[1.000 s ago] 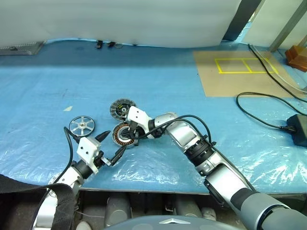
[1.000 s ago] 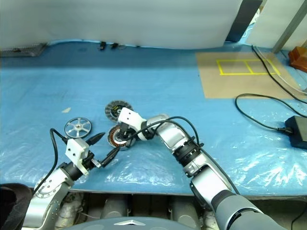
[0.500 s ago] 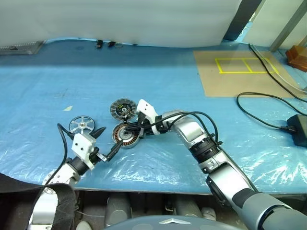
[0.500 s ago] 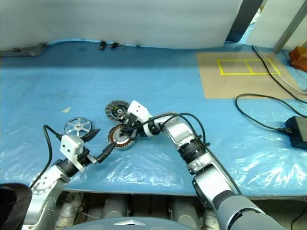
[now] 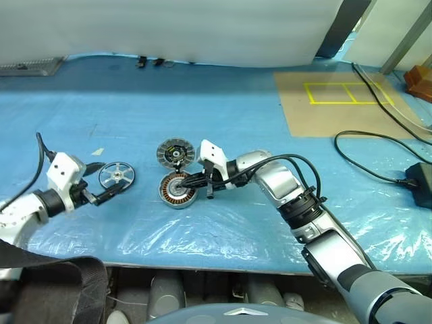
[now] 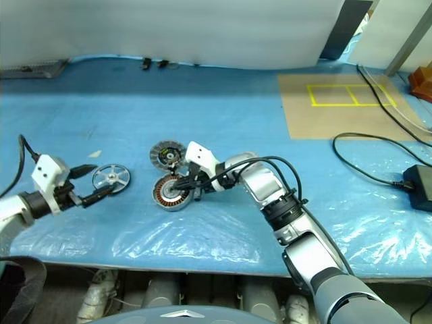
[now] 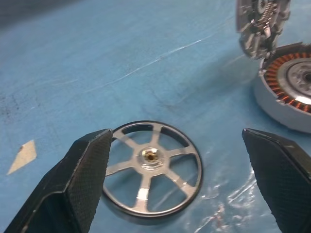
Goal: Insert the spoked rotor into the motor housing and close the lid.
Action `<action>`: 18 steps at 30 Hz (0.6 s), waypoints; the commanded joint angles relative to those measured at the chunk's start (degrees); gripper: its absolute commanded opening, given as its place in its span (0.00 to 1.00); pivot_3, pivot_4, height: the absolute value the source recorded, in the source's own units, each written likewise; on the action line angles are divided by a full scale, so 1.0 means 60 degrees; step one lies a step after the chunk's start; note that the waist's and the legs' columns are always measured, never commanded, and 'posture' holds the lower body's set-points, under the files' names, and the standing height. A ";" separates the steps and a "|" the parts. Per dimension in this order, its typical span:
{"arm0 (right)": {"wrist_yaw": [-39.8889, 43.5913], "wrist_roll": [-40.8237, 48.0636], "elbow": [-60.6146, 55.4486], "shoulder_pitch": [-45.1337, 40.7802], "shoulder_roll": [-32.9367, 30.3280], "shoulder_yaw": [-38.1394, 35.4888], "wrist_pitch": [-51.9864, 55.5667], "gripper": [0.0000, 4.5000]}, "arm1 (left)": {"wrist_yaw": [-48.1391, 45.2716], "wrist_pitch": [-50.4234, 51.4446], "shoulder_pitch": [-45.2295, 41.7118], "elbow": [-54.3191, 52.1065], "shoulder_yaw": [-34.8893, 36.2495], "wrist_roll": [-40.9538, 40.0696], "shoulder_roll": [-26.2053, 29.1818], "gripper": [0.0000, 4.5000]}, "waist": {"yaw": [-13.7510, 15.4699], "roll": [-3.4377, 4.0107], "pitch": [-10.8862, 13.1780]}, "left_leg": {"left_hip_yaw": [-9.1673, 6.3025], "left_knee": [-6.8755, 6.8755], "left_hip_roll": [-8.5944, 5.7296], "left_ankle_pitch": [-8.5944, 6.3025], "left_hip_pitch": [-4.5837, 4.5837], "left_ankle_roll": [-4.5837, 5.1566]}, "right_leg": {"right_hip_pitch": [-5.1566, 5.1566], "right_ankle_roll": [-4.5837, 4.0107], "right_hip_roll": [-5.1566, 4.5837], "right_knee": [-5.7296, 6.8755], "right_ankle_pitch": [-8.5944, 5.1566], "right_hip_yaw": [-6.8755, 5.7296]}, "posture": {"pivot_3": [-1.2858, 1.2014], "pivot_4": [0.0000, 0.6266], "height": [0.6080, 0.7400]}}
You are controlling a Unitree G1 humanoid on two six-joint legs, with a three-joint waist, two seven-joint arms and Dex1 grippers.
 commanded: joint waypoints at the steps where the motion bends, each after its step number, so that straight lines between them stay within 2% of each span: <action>1: -0.0134 0.0321 -0.0500 0.0023 0.0108 -0.0342 -0.0089 0.00 | -0.0866 -0.0097 -0.0999 0.1031 -0.0514 0.0424 0.0476 1.00 | 0.0001 -0.0003 -0.0002 | 0.0000 0.0001 0.0002 0.0001 -0.0004 -0.0001 | -0.0004 -0.0001 0.0001 0.0003 0.0000 0.0000 | 0.52 0.24 1.00; 9: -0.0602 0.0635 -0.1178 0.0438 0.0055 -0.0672 0.0259 0.00 | -0.2026 -0.0868 -0.3126 0.3506 -0.1929 0.1784 0.0572 1.00 | -0.0007 -0.0009 -0.0004 | -0.0007 0.0002 0.0000 0.0003 -0.0018 -0.0005 | -0.0011 -0.0002 0.0001 0.0005 0.0000 0.0000 | 0.52 0.24 1.00; 18: -0.0844 0.0789 -0.1473 0.0557 -0.0150 -0.0878 0.0424 0.00 | -0.2427 -0.1748 -0.4243 0.4916 -0.2638 0.2812 0.0453 1.00 | 0.0015 -0.0011 -0.0003 | -0.0013 0.0000 -0.0001 0.0003 -0.0021 -0.0006 | -0.0011 -0.0002 -0.0002 0.0003 0.0000 -0.0001 | 0.52 0.24 1.00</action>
